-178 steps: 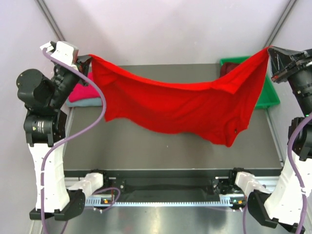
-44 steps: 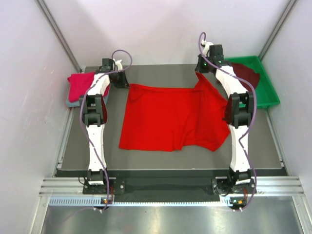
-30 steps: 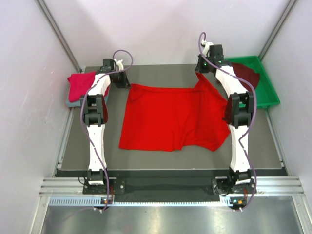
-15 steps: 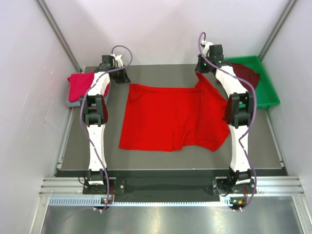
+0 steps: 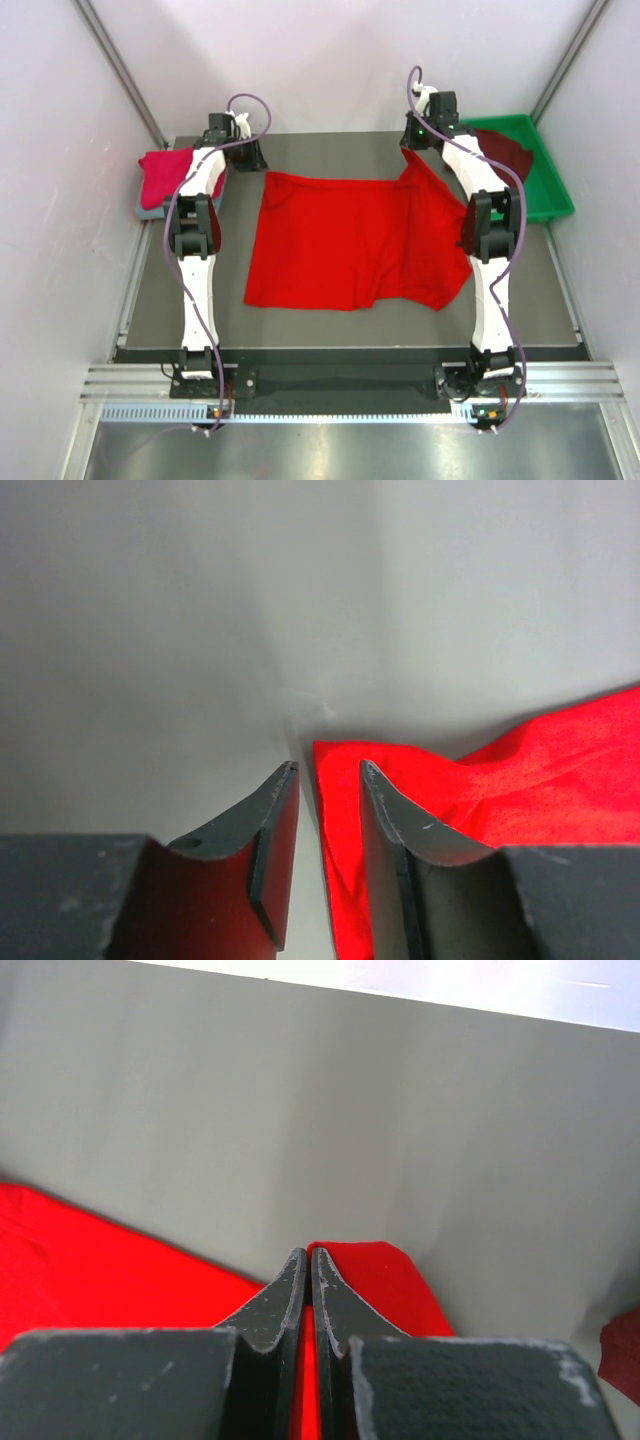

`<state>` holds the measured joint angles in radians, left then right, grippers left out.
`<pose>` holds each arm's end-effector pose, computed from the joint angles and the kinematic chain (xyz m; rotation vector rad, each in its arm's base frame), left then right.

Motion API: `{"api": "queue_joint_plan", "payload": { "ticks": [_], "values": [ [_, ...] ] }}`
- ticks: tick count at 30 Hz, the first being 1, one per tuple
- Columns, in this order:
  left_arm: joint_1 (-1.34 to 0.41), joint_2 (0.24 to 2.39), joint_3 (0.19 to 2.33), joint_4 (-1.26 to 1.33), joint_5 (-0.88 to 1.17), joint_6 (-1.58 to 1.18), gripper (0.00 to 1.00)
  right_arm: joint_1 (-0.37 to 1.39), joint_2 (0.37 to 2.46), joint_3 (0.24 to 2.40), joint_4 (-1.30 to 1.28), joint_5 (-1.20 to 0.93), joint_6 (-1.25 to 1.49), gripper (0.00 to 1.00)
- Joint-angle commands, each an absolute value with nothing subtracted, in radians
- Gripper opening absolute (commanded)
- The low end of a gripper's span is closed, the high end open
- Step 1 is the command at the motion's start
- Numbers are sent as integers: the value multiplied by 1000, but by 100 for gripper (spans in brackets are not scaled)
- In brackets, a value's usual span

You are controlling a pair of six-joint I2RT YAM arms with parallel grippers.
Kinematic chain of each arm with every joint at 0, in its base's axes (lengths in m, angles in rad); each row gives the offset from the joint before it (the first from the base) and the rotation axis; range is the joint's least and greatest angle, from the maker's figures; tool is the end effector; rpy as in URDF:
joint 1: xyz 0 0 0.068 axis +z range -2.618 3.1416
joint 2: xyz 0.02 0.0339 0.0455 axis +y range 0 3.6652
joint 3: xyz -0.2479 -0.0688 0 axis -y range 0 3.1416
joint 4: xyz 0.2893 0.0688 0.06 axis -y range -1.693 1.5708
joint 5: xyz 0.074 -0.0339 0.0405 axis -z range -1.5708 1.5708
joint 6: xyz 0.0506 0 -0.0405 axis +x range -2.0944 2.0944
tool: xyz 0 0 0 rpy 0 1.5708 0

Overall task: Fold and stack the t-shirts
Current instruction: Flatten the tshirt out

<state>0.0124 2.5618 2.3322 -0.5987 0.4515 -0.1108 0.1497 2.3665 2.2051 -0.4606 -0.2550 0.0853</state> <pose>0.6038 -0.0146 0.1538 0.0653 2.3692 -0.5867 0.5837 0.1009 0.2281 -0.2151 2.1890 0.4115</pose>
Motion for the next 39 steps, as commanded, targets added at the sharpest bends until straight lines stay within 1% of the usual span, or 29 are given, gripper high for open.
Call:
{"api": "queue_joint_plan", "payload": {
  "ticks": [1, 4, 9, 16, 24, 31, 35, 37, 38, 39],
  "values": [
    [17, 2554, 2333, -600, 466, -109, 35, 166, 2301, 2214, -434, -247, 72, 0],
    [14, 2554, 2322, -601, 480, -110, 29, 167, 2301, 2214, -433, -244, 71, 0],
    [14, 2556, 2301, -609, 494, -110, 27, 166, 2302, 2217, -434, -245, 71, 0],
    [12, 2559, 2292, -614, 492, -110, 28, 167, 2309, 2220, -433, -245, 74, 0],
    [8, 2559, 2290, -614, 500, -110, 25, 166, 2312, 2220, -431, -247, 75, 0],
    [5, 2559, 2281, -621, 505, -110, 26, 167, 2318, 2224, -430, -249, 80, 0],
    [5, 2557, 2278, -621, 508, -109, 25, 166, 2318, 2223, -430, -247, 77, 0],
    [5, 2557, 2276, -620, 508, -109, 19, 167, 2318, 2224, -430, -247, 78, 0],
    [5, 2557, 2276, -621, 508, -107, 14, 166, 2319, 2224, -430, -247, 78, 0],
    [5, 2557, 2276, -623, 511, -107, 14, 167, 2319, 2224, -428, -247, 78, 0]
  ]
}}
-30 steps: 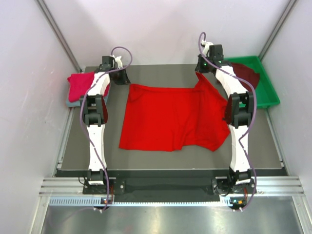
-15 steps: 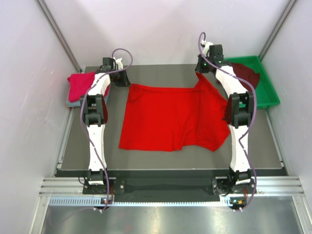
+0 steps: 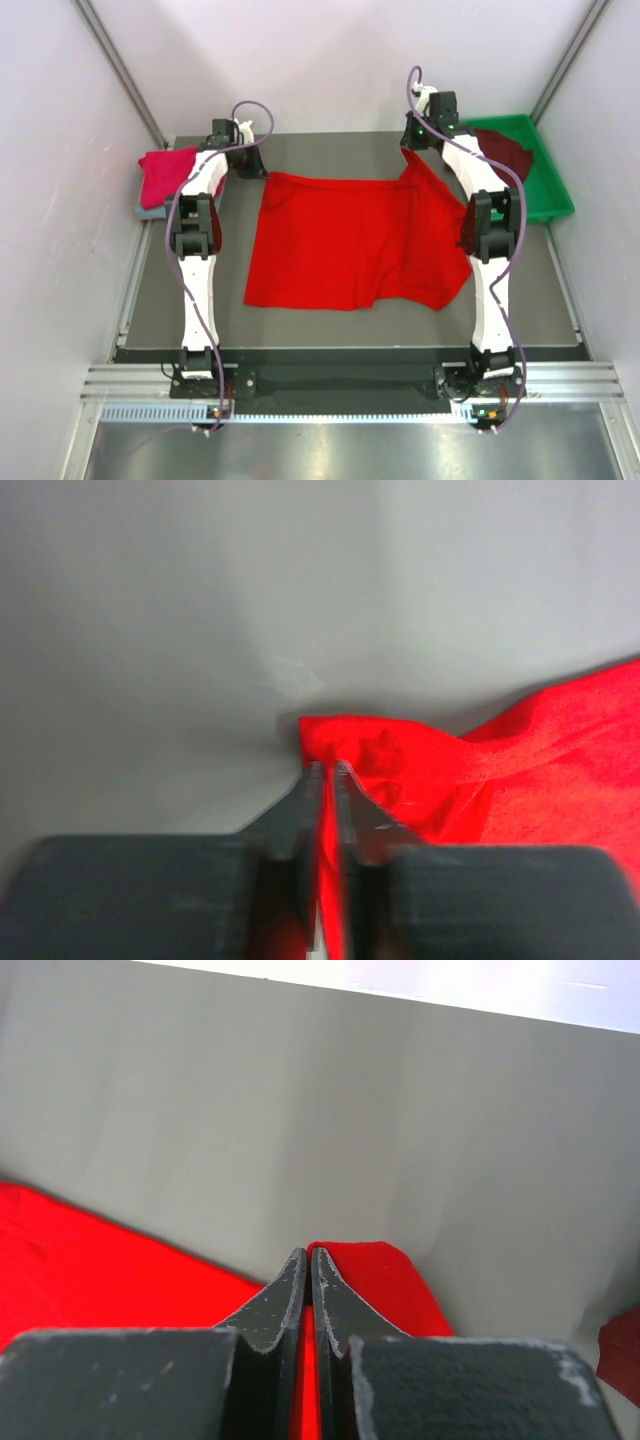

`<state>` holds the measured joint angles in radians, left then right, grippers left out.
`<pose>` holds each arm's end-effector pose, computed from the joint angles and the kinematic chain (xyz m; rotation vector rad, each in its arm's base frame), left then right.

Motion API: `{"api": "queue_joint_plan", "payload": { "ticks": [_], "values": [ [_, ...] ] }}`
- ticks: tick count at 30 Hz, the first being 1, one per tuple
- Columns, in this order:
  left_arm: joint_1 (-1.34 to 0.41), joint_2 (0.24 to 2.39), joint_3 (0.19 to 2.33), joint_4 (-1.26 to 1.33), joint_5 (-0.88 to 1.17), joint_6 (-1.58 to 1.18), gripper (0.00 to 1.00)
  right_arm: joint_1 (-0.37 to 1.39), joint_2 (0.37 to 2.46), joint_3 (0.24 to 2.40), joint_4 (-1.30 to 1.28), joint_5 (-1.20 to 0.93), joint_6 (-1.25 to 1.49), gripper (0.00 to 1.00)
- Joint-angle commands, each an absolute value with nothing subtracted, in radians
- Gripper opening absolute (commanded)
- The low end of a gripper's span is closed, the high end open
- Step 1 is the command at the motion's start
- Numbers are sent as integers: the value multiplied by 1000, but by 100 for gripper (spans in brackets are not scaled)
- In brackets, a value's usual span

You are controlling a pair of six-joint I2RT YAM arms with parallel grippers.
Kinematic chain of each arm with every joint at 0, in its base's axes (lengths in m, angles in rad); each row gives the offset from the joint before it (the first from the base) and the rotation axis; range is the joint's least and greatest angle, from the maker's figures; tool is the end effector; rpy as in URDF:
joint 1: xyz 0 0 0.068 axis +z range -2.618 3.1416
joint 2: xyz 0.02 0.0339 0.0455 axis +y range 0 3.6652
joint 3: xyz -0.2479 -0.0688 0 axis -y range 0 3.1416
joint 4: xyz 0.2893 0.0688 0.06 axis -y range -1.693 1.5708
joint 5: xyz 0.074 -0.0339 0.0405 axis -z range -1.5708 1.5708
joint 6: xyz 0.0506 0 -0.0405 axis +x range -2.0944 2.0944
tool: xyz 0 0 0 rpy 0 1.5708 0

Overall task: Fold and stack the t-shirts
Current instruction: Flatten the tshirt out

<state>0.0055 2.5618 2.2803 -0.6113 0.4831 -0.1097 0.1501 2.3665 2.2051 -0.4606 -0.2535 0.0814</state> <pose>0.5966 -0.0202 0.1341 0.0705 2.4259 -0.6393 0.5837 0.1011 0.2280 -0.2189 2.1884 0.4079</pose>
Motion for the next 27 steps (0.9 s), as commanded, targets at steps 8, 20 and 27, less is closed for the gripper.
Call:
{"api": "queue_joint_plan", "payload": {
  "ticks": [8, 20, 27],
  "values": [
    [8, 2537, 2316, -600, 509, -103, 0, 166, 2319, 2224, -430, -245, 77, 0],
    [11, 2548, 2413, -560, 460, -81, 0, 166, 2319, 2229, -429, -242, 77, 0],
    [15, 2511, 2312, -606, 407, -97, 33, 166, 2316, 2229, -429, -242, 77, 0]
  ]
}}
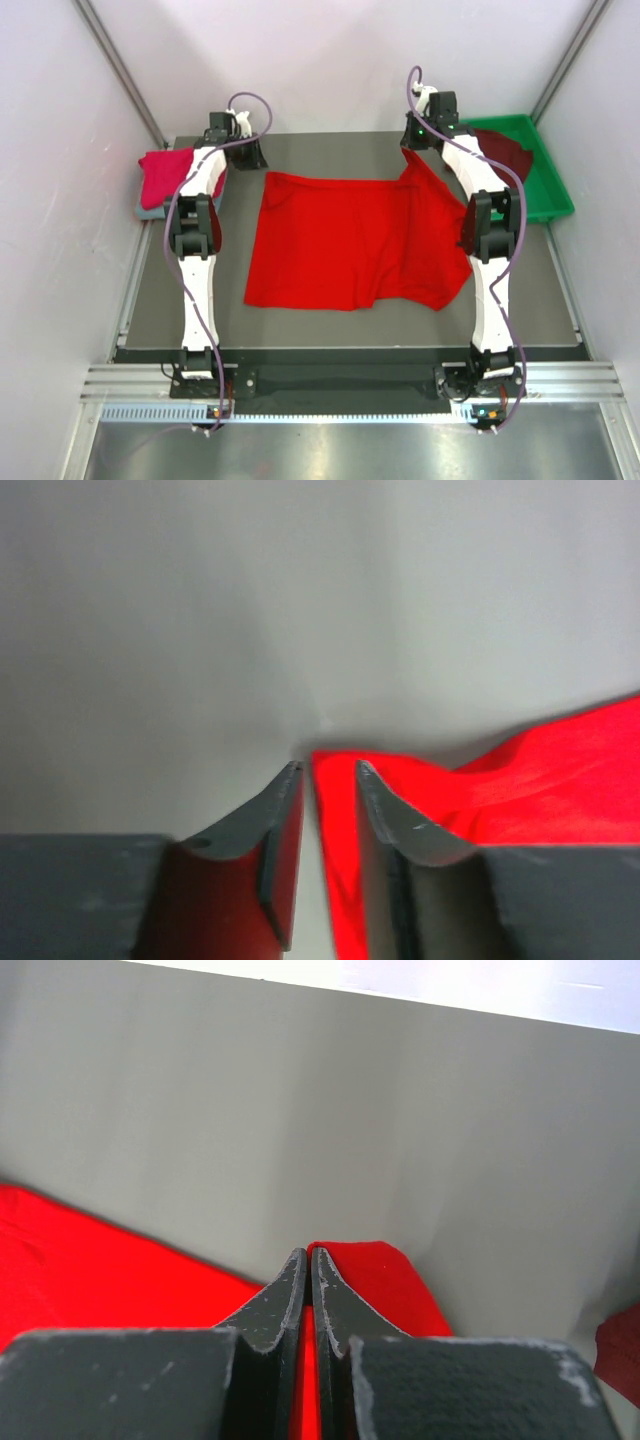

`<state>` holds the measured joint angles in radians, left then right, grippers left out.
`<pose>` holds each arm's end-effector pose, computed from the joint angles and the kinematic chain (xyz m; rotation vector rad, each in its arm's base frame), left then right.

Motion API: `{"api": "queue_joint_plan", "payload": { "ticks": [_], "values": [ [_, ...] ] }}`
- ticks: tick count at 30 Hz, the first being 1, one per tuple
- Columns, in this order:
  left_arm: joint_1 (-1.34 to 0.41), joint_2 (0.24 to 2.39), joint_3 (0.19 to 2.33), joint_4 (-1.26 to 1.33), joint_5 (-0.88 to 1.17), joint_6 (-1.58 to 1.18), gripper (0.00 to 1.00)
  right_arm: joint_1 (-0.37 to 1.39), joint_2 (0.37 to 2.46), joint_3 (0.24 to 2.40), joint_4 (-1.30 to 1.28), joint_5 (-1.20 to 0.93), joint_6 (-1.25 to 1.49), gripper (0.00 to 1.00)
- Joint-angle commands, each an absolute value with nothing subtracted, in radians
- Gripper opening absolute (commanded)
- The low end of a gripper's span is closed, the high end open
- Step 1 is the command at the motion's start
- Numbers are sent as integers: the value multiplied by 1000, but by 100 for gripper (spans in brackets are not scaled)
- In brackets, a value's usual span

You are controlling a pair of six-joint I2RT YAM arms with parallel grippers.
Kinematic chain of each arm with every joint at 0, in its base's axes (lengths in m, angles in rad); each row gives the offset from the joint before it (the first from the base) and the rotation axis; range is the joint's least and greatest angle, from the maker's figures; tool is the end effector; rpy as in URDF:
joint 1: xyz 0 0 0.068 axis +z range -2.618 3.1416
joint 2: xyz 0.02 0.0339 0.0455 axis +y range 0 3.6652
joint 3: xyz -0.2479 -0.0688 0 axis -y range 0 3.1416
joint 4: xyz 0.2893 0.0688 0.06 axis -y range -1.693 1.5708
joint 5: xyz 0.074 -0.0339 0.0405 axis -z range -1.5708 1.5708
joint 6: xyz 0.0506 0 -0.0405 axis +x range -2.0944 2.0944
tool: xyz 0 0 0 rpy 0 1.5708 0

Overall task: Fold and stack the t-shirts
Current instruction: Flatten the tshirt out

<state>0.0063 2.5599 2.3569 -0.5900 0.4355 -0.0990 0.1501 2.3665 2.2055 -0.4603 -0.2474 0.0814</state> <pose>0.6068 -0.0175 0.1647 0.0883 2.3363 -0.5588 0.5838 0.1008 0.2282 -0.2155 2.1881 0.4012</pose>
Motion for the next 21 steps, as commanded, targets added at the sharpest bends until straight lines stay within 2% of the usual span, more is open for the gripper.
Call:
{"api": "queue_joint_plan", "payload": {
  "ticks": [1, 7, 11, 14, 21],
  "values": [
    [17, 2510, 2289, -612, 410, -100, 35, 166, 2316, 2227, -430, -242, 77, 0],
    [17, 2526, 2273, -621, 439, -103, 38, 166, 2324, 2232, -426, -245, 78, 0],
    [17, 2533, 2276, -617, 454, -100, 34, 166, 2319, 2230, -430, -239, 74, 0],
    [17, 2534, 2276, -620, 466, -98, 24, 166, 2319, 2226, -430, -239, 75, 0],
    [15, 2525, 2266, -623, 485, -106, 25, 169, 2325, 2230, -428, -242, 75, 0]
  ]
}}
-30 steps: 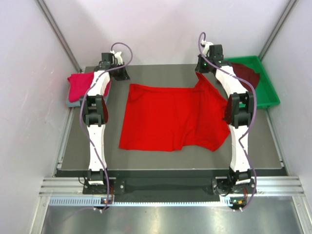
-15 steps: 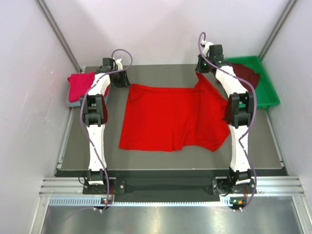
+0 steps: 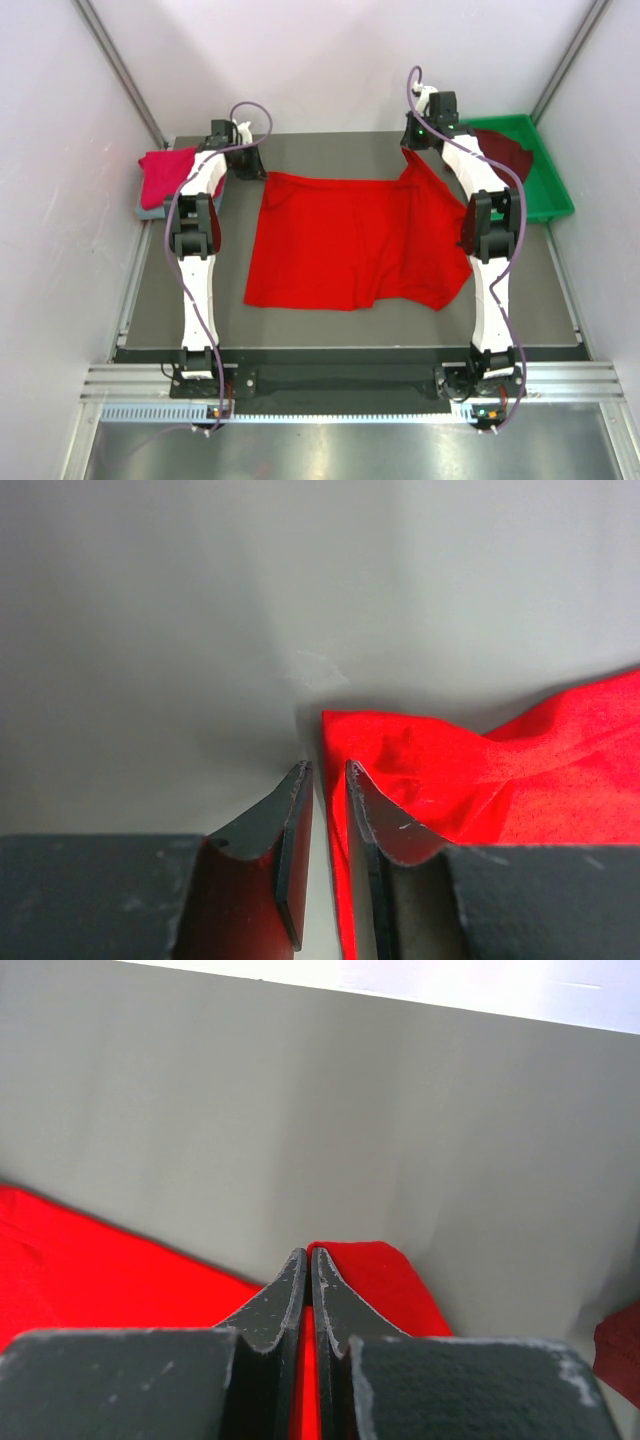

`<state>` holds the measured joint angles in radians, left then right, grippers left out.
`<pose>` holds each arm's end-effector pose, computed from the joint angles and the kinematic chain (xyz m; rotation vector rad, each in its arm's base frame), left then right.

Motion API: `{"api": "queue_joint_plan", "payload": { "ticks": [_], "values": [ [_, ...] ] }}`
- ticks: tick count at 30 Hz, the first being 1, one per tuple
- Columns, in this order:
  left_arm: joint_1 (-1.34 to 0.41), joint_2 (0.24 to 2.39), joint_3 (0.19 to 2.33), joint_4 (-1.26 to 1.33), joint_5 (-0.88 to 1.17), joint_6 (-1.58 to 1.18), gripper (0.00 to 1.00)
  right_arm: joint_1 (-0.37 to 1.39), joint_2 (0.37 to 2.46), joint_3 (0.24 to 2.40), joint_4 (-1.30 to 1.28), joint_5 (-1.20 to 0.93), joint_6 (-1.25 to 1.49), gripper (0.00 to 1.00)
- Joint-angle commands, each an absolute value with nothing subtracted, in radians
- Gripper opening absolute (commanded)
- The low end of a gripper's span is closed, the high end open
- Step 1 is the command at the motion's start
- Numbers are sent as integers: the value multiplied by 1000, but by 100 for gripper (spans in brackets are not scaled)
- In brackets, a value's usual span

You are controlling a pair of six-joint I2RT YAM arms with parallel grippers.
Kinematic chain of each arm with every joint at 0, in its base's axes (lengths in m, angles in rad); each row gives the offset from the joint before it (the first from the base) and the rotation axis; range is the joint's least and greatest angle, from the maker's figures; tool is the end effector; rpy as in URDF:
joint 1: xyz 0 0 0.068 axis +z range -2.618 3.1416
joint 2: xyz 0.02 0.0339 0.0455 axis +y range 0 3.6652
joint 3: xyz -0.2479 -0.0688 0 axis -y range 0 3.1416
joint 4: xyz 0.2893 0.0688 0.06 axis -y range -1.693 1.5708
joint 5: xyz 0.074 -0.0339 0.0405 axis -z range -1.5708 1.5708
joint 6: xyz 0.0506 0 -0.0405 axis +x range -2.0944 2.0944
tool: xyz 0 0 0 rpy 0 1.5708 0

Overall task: Fold and stack the t-shirts
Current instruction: Flatten the tshirt out

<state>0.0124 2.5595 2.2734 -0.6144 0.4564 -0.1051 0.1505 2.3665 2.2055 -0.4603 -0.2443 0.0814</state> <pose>0.5960 -0.0149 0.1321 0.0535 2.4369 -0.6028 0.5838 0.1009 0.2282 -0.2142 2.1884 0.3981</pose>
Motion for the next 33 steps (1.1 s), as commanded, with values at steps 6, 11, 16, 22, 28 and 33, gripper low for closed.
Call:
{"api": "queue_joint_plan", "payload": {
  "ticks": [6, 11, 16, 22, 28, 33],
  "values": [
    [3, 2525, 2263, -620, 502, -115, 25, 170, 2330, 2238, -425, -244, 78, 0],
    [3, 2528, 2267, -611, 512, -117, 2, 167, 2329, 2237, -425, -242, 81, 0],
    [5, 2530, 2290, -603, 500, -114, 0, 167, 2332, 2238, -425, -244, 80, 0],
    [5, 2533, 2378, -571, 425, -81, 0, 169, 2332, 2238, -425, -242, 80, 0],
    [3, 2562, 2441, -514, 327, -63, 0, 166, 2333, 2237, -426, -242, 80, 0],
    [3, 2591, 2451, -506, 330, -67, 0, 167, 2333, 2232, -426, -235, 74, 0]
  ]
}}
